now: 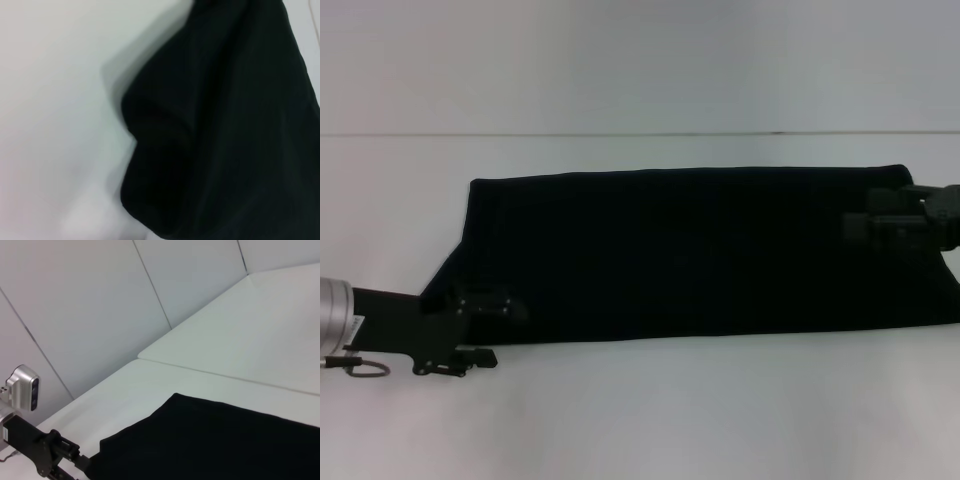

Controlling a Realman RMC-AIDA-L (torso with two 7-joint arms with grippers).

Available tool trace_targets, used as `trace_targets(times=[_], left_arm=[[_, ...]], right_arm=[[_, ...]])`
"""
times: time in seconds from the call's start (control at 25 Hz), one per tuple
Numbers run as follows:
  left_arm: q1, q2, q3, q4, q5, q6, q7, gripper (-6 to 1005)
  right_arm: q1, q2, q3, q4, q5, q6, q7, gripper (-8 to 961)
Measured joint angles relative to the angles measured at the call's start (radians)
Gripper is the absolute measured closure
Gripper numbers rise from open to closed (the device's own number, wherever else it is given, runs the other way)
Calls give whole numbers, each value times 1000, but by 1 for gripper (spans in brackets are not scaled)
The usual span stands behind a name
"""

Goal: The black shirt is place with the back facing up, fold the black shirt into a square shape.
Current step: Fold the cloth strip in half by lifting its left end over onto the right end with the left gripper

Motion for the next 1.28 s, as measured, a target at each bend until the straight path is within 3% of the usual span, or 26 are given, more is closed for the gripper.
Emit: trace_targets(times=[0.76, 1.28], left_arm=[[1, 1, -31, -17, 10, -43, -61, 229], [8, 0, -31, -24, 10, -52, -61, 238]], right_arm=[[24, 7, 3, -6, 0, 16, -4, 22], [30, 18, -62, -6, 0, -23, -13, 22]])
